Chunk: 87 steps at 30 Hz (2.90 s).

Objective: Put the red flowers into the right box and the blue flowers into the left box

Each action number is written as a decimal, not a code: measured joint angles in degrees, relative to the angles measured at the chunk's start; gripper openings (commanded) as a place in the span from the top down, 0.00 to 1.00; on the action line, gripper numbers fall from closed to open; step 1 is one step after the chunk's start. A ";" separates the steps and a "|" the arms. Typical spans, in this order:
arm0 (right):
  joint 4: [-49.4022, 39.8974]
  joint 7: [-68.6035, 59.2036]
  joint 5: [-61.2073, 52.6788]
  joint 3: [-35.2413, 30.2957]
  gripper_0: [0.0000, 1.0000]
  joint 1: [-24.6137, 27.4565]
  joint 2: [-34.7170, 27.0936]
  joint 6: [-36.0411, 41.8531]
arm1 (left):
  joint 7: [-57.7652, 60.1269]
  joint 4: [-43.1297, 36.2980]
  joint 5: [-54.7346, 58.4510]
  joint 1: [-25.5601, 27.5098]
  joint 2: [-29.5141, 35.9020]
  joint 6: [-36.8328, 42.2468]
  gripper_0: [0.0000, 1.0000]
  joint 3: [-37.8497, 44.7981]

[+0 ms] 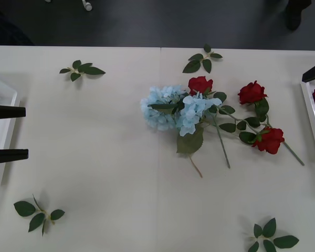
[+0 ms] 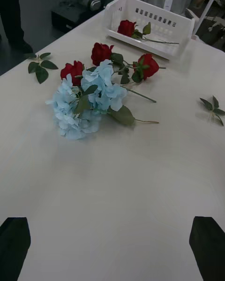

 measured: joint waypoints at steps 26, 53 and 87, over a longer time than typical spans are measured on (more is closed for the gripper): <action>17.24 44.37 5.32 11.50 0.00 5.27 -0.32 -23.70 | 0.00 0.01 0.00 0.00 0.00 0.00 0.00 0.00; 24.91 55.98 16.47 19.46 0.00 5.27 9.23 -34.40 | 0.00 0.02 0.00 0.00 0.00 0.00 0.00 0.00; 29.10 56.01 21.48 21.38 0.65 4.20 14.23 -37.13 | 0.00 0.02 0.00 0.00 0.00 0.00 0.00 0.00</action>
